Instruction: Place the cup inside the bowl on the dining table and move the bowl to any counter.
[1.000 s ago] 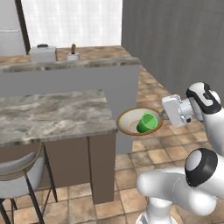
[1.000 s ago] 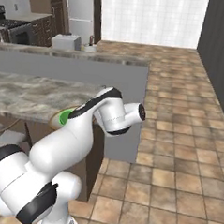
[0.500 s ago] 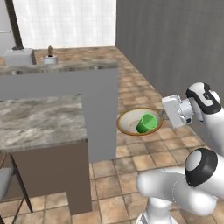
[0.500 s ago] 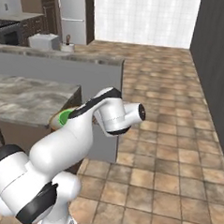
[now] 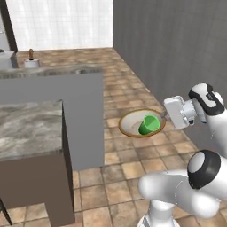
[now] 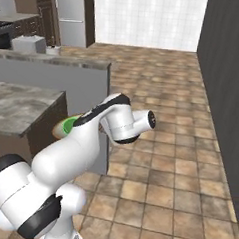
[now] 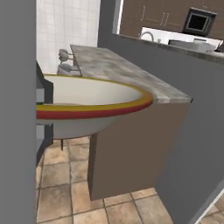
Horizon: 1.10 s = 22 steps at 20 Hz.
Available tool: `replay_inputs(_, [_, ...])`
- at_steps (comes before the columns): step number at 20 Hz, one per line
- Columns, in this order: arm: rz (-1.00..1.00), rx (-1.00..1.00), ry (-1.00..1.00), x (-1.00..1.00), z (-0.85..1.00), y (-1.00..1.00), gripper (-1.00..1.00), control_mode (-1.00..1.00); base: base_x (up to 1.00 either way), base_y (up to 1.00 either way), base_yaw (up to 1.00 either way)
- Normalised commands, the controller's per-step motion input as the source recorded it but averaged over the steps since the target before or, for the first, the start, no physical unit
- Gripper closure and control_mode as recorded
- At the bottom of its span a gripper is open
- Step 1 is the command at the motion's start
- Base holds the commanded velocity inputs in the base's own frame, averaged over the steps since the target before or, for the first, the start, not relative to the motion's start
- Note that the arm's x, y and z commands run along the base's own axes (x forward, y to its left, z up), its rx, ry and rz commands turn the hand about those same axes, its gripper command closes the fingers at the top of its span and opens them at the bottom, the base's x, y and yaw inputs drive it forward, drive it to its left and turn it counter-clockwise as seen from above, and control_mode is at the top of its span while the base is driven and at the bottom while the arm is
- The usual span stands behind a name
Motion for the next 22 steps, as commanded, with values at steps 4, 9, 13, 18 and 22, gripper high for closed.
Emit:
replay_inputs(4, [0.0,0.0,0.0,0.0,0.0,0.0,1.0,1.0,0.65,-0.46,0.0])
replay_inputs(9, [0.0,0.0,0.0,0.0,0.0,0.0,1.0,1.0,0.83,-0.36,0.0])
replay_inputs(13, [0.0,0.0,0.0,0.0,0.0,0.0,1.0,1.0,0.81,-0.4,0.0])
replay_inputs(18, [0.0,0.0,0.0,0.0,0.0,0.0,1.0,1.0,0.7,-0.49,0.0])
replay_inputs(22, [0.0,0.0,0.0,0.0,0.0,0.0,1.0,1.0,0.57,-0.66,0.0])
